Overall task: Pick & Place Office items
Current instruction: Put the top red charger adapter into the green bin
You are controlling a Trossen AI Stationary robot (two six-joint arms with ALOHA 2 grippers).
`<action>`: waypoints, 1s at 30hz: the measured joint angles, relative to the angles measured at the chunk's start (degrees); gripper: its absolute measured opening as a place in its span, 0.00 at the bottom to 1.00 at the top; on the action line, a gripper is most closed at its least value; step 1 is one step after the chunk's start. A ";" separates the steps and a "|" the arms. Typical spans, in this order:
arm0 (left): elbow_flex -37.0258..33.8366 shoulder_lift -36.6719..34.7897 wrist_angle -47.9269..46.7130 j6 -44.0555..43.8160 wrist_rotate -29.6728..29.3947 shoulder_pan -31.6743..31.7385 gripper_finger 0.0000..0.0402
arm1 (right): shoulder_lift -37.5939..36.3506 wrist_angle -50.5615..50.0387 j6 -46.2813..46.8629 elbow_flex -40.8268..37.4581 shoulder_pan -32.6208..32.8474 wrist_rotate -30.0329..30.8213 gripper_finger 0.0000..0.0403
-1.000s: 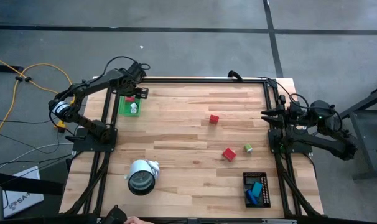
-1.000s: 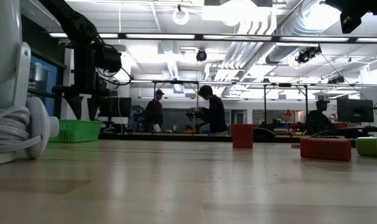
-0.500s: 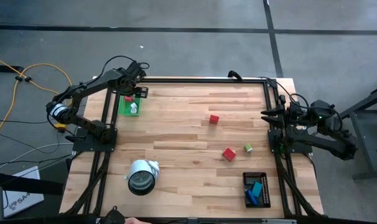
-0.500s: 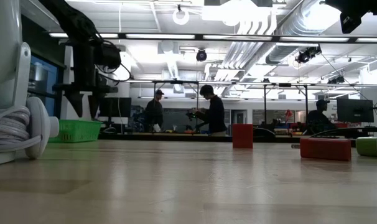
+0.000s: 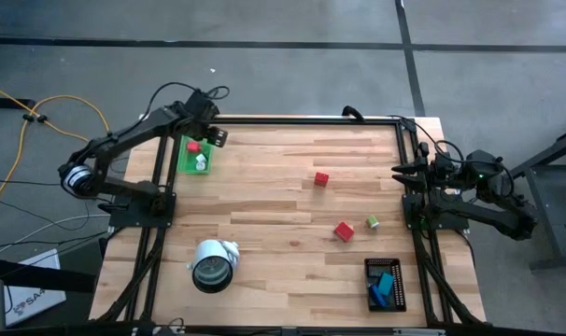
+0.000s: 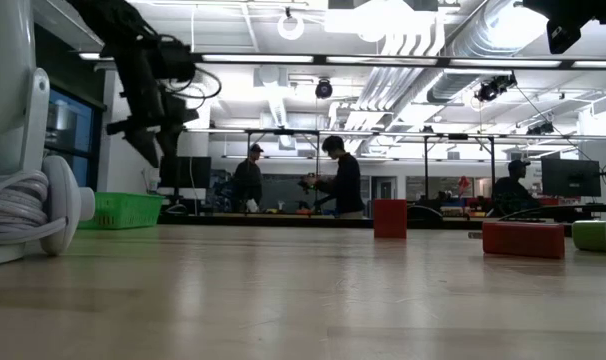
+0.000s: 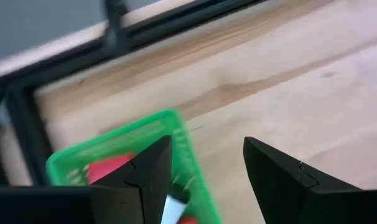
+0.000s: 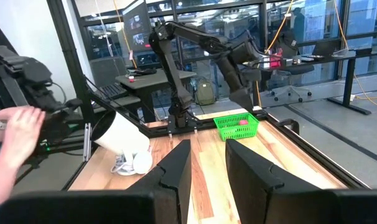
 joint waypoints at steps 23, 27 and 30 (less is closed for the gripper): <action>0.00 -0.19 14.70 25.28 15.84 -19.58 0.48 | 0.00 0.01 0.00 0.00 0.00 0.01 0.22; 0.00 -0.19 13.67 34.92 19.58 -22.57 0.48 | -0.01 0.01 0.00 0.00 -0.01 0.00 0.22; 0.00 -0.19 14.24 38.21 21.30 -25.15 0.48 | 0.00 0.02 0.00 0.00 -0.02 0.00 0.22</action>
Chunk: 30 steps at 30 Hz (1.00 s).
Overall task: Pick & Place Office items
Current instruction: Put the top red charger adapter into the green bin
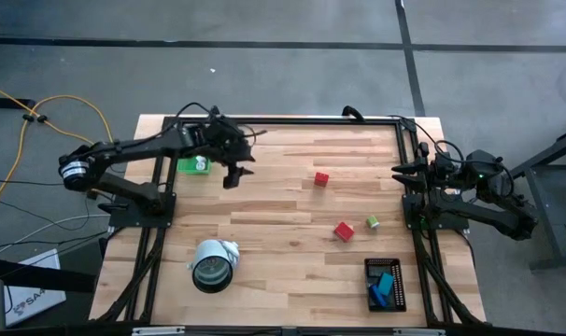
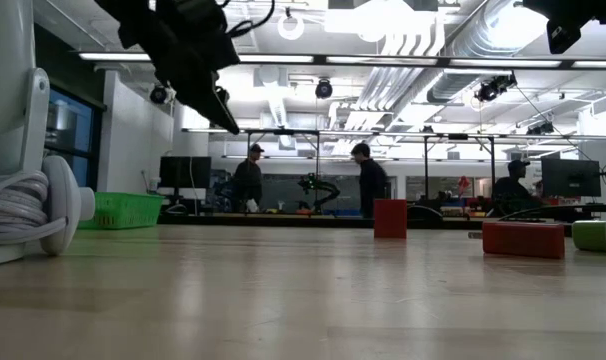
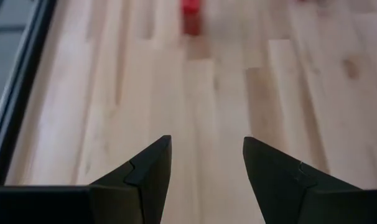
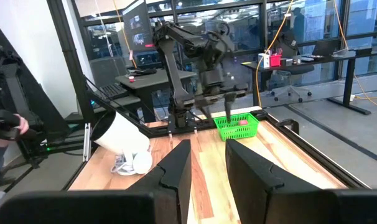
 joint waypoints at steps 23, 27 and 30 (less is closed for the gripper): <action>-0.04 0.02 4.37 0.63 0.10 -6.60 0.48 | 0.00 -0.02 0.00 0.00 0.01 0.00 0.22; -0.04 0.02 4.39 0.55 0.10 -6.60 0.48 | 0.00 -0.01 0.00 0.00 0.00 0.00 0.22; -0.04 0.02 4.61 -0.81 0.09 -6.60 0.48 | 0.00 0.00 0.00 0.00 0.00 0.01 0.22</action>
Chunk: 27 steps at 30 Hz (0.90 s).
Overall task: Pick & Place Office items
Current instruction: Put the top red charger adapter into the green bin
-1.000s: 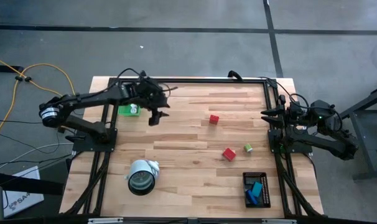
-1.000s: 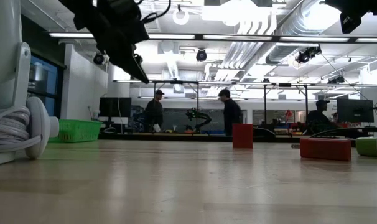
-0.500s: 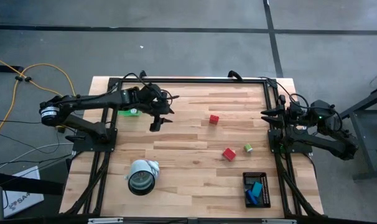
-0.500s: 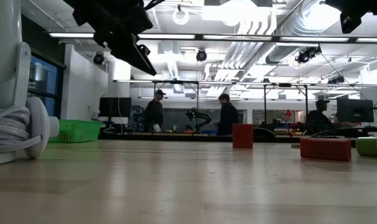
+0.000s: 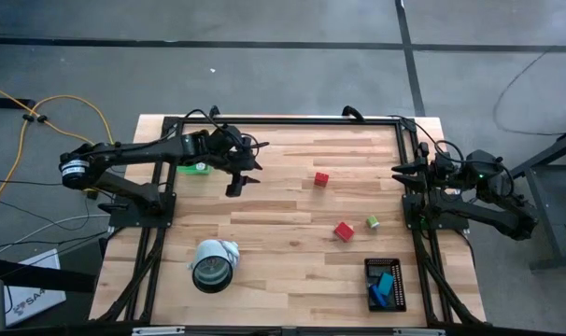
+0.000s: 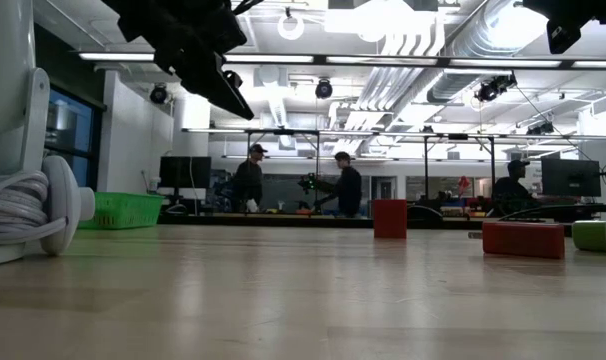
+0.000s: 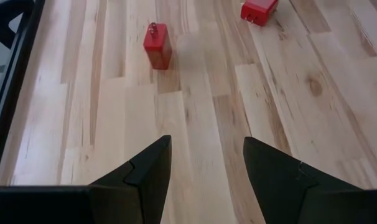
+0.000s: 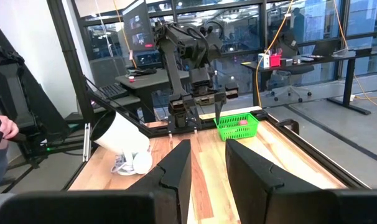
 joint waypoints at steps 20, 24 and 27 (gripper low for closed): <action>-0.02 0.00 0.01 -0.33 -0.02 0.00 0.48 | 5.10 1.68 -2.75 0.00 0.01 7.06 0.22; -0.02 0.00 -0.01 -0.33 -0.02 0.00 0.48 | 13.88 5.07 -5.84 0.00 0.02 11.90 0.22; -0.02 0.00 -0.01 -0.31 -0.02 0.00 0.48 | 21.02 9.45 -8.49 0.00 0.02 14.41 0.22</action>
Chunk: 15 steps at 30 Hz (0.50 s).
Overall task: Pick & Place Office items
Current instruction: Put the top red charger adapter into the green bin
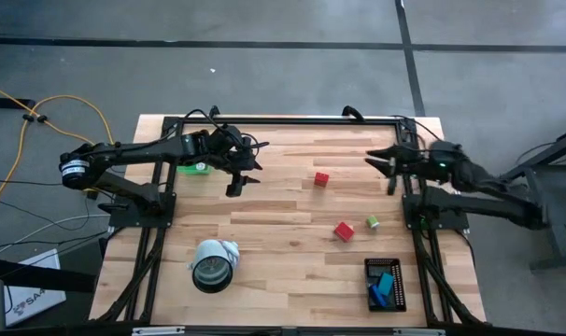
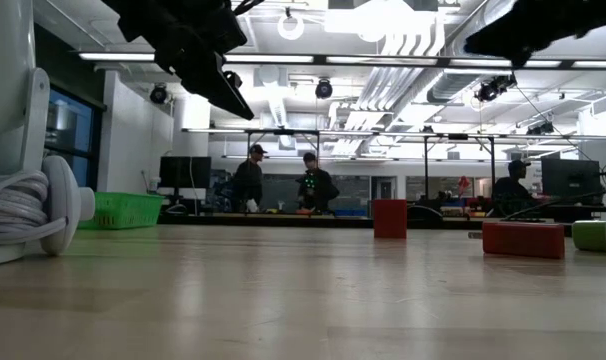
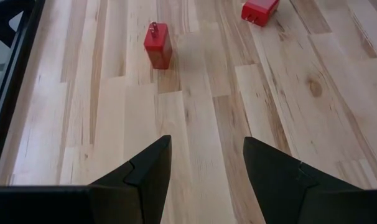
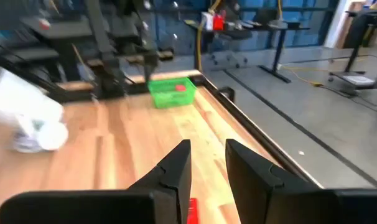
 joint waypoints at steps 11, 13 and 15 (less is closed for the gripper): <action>0.00 0.00 0.00 0.00 -0.01 0.00 0.48 | 17.00 9.01 -2.14 2.75 0.30 4.53 0.22; 0.00 0.00 0.00 0.00 0.01 0.00 0.48 | 19.46 8.25 -1.22 4.21 1.03 8.14 0.22; 0.00 0.00 0.00 0.00 0.00 0.00 0.48 | 22.02 6.74 -0.27 6.14 1.99 11.14 0.22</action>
